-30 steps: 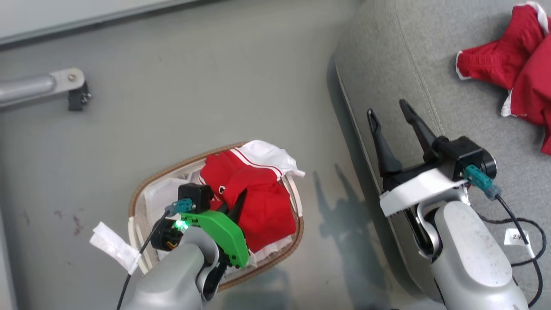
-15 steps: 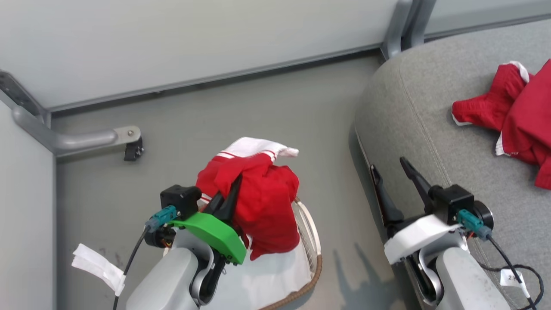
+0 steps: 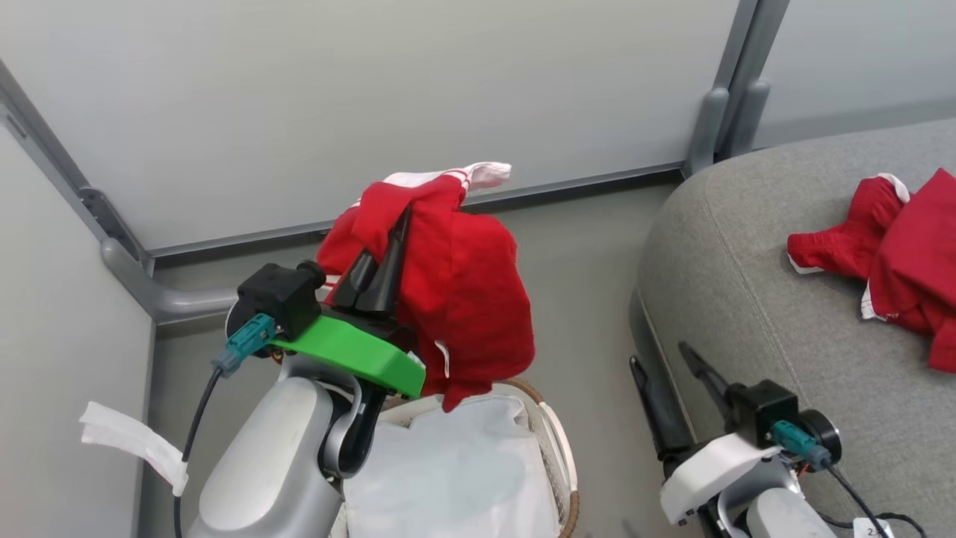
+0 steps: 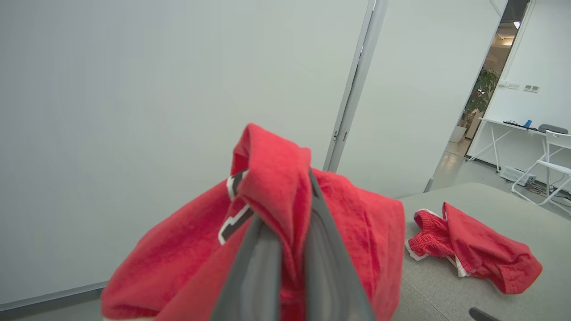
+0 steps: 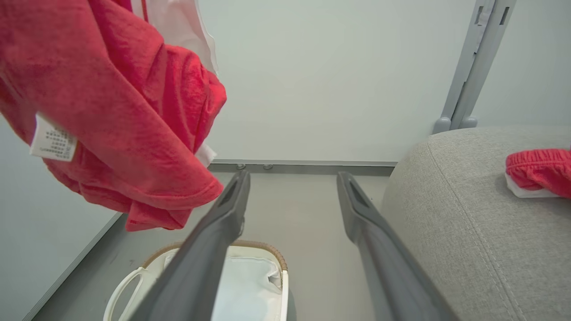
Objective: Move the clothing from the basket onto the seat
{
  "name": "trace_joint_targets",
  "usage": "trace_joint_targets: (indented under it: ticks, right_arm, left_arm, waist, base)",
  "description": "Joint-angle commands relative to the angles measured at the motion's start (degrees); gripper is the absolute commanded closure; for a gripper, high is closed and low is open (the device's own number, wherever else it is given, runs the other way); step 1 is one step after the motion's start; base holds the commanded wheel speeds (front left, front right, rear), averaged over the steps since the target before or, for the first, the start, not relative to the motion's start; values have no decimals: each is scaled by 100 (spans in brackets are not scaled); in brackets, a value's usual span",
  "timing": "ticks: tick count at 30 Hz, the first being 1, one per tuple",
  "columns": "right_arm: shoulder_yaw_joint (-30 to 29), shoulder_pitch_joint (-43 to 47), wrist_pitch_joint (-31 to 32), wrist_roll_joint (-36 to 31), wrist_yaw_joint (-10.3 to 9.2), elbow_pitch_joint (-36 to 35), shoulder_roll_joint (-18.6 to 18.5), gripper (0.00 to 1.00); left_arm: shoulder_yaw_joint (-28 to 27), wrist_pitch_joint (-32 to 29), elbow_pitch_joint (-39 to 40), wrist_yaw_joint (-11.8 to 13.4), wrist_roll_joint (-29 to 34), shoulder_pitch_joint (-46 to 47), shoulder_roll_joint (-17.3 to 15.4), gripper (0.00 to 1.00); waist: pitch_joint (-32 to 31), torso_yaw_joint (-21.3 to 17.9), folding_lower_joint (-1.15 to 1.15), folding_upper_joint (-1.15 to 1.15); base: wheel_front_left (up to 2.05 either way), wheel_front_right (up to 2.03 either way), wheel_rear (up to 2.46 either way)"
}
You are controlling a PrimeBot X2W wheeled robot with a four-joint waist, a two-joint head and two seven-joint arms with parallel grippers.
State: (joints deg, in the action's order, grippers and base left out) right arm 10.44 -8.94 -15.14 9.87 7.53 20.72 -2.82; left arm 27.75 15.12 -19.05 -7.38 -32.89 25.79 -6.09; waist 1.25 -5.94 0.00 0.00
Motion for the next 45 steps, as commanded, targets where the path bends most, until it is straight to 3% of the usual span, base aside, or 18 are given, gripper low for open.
trace_joint_targets:
  ticks: [1, 8, 18, 27, 28, 30, 40, 41, 42, 43, 45]
  right_arm:
    - [79, 85, -1, -47, -8, 29, -20, 0]
    - [841, -160, -2, -211, -8, 98, -30, 0]
    - [2429, -1215, -1, 68, -8, 405, -442, 0]
    - [3025, -1832, -2, 326, -8, 1109, -243, 0]
    - [3041, -1822, -2, 372, -8, 1183, -221, 13]
    - [3098, -1766, -1, 474, -8, 1336, -154, 100]
    - [2989, -1658, -1, 650, -8, 1325, -47, 100]
    - [2961, -1633, -1, 625, -8, 1293, -43, 100]
    - [2935, -1616, -1, 615, -8, 1268, -41, 100]
    - [2868, -1584, -1, 589, -8, 1215, -40, 100]
    - [2796, -1536, -1, 555, -8, 1110, -33, 100]
  left_arm:
    - [-30, 4, 45, -18, 34, 47, 5, 100]
    - [100, 4, 162, -18, 71, -67, 62, 100]
    - [428, 4, 165, -18, 7, 8, 123, 100]
    - [777, 4, 106, -18, -117, 132, 206, 100]
    - [800, 4, 101, -18, -131, 131, 214, 100]
    - [835, 4, 88, -18, -156, 121, 230, 100]
    - [775, 4, 47, -18, -63, 46, 234, 100]
    - [734, 4, 59, -18, -31, 29, 237, 82]
    - [706, 4, 62, -18, -11, 12, 240, 55]
    - [664, 4, 18, -16, 34, -27, 244, 0]
    - [574, 2, -3, -16, 87, -64, 247, 0]
  waist:
    - [-92, 76, 0, 0]
    - [-107, 152, 0, 0]
    - [-55, 373, 0, 0]
    - [-33, 679, 0, 0]
    - [-35, 702, 0, 0]
    - [-42, 743, 0, 0]
    - [-36, 721, 0, 0]
    - [-30, 697, 0, 0]
    - [-27, 680, 0, 0]
    - [-20, 636, 0, 0]
    - [-9, 540, 0, 0]
  base:
    - [0, 0, 0]
    - [0, 0, 0]
    - [0, 0, 0]
    - [0, 0, 0]
    - [0, 0, 0]
    - [0, 0, 0]
    - [0, 0, 0]
    - [0, 0, 0]
    - [0, 0, 0]
    - [0, 0, 0]
    - [0, 0, 0]
